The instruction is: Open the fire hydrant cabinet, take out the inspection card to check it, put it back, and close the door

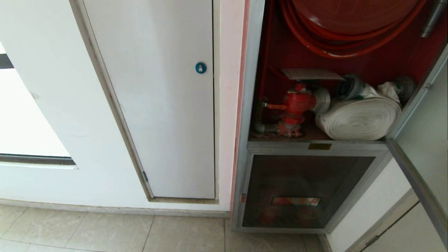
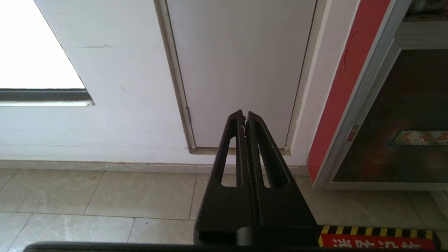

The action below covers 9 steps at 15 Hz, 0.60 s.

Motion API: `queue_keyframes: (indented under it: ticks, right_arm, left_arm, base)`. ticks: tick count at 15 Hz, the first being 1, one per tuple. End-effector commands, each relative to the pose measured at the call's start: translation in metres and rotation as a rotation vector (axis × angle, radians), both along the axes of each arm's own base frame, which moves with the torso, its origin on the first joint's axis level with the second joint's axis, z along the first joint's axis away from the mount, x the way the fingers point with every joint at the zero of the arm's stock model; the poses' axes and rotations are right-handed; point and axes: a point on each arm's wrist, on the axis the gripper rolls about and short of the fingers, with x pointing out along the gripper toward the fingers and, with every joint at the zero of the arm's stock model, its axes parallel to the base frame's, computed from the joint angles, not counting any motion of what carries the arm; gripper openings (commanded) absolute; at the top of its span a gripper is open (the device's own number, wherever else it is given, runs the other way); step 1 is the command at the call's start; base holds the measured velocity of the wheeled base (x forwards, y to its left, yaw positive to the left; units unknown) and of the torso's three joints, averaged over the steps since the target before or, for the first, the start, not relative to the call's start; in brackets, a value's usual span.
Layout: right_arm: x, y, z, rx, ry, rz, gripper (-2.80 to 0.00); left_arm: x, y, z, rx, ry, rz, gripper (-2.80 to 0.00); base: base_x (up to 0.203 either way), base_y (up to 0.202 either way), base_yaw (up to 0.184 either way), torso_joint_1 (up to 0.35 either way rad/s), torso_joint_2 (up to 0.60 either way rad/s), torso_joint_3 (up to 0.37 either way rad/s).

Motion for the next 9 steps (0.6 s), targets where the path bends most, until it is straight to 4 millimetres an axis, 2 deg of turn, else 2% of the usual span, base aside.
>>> queue_keyframes:
  ticks: [1,5,9]
  right_arm:
    - [0.01,0.0,0.004,0.002,0.049,-0.025,-2.8]
    - [0.011,0.0,0.008,0.008,0.142,-0.033,-2.8]
    - [0.026,-0.002,0.012,0.01,0.169,-0.079,-2.8]
  left_arm:
    - [0.001,0.0,-0.004,0.0,0.014,0.0,-2.8]
    - [0.001,0.0,-0.004,0.0,0.014,0.0,-2.8]
    - [0.001,0.0,-0.004,0.0,0.013,0.0,-2.8]
  base:
    - [0.0,0.0,0.0,0.0,0.0,0.0]
    - [0.0,0.0,0.0,0.0,0.0,0.0]
    - [0.0,0.0,0.0,0.0,0.0,0.0]
